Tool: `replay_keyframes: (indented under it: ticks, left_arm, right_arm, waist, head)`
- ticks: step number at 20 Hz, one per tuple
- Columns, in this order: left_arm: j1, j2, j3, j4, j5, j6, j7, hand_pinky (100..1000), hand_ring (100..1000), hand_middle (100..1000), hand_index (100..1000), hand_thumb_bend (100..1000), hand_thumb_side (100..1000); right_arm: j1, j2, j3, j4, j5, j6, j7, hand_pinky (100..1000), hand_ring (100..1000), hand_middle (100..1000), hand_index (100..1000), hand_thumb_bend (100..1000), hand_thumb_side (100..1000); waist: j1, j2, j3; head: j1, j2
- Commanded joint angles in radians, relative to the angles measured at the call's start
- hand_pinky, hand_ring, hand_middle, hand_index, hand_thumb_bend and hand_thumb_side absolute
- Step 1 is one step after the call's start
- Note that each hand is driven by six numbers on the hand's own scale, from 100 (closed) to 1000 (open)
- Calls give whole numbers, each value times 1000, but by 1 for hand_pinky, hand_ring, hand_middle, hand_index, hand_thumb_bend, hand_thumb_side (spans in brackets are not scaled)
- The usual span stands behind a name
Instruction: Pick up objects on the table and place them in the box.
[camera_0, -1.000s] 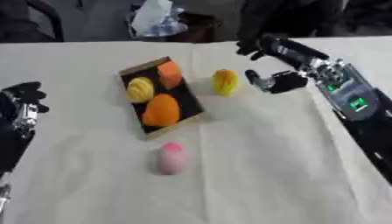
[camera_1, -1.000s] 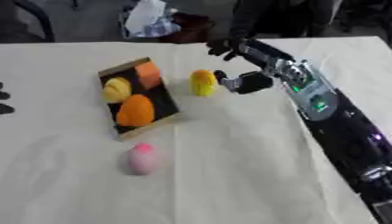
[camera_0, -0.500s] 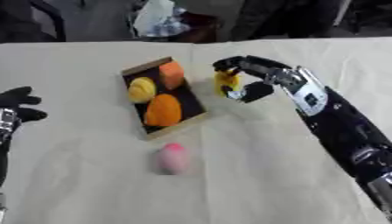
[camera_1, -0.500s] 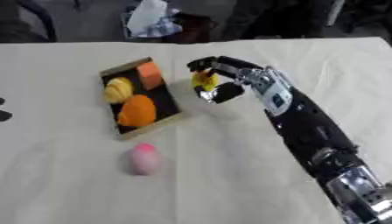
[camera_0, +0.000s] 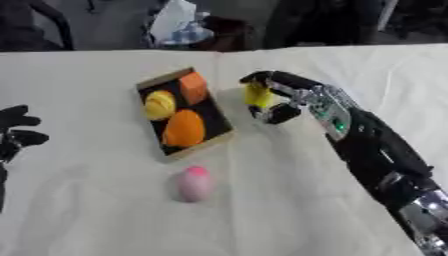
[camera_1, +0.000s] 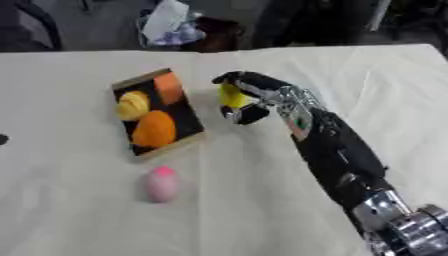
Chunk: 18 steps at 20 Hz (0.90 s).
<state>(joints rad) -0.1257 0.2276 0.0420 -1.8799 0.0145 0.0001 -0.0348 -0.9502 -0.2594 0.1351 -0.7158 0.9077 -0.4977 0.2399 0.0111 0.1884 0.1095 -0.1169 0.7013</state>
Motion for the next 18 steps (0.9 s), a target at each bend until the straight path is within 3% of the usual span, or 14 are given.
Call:
replay_keyframes:
  ticks: [1,2,3,6,15,18]
  left_arm:
    - [-6,11,10,-10,5,-1,-4,698,581,630,795,100,834]
    - [-6,11,10,-10,5,-1,-4,698,581,630,795,100,834]
    - [-6,11,10,-9,5,-1,-4,698,582,632,797,100,837]
    - [-7,5,3,-7,0,-1,-10,699,582,632,797,100,837]
    - [-8,2,-5,-3,-2,0,-17,699,582,632,797,100,840]
    - [-8,0,-6,-2,-3,0,-18,699,582,632,797,100,840]
  right_arm:
    - [-18,-5,-10,14,35,-11,-25,867,966,915,960,100,252]
    - [-18,-4,-10,16,38,-13,-28,867,966,915,960,100,252]
    - [-19,-4,-11,18,41,-14,-31,851,940,903,945,100,100]
    - [-45,-32,-51,22,80,21,-70,844,922,891,936,100,100]
    - [-56,-18,-44,108,238,178,-188,803,864,824,899,114,100]
    - [-55,-9,-51,115,290,208,-216,749,785,720,829,139,100]
  waist:
    - [11,-24,1]
    - [11,-24,1]
    - [11,-25,1]
    - [14,-24,11]
    - [15,-23,29]
    - [15,-24,29]
  head:
    - [-3,-12]
    - [-3,-12]
    - [-3,-12]
    - [-13,-18]
    - [-27,-25]
    - [-28,-26]
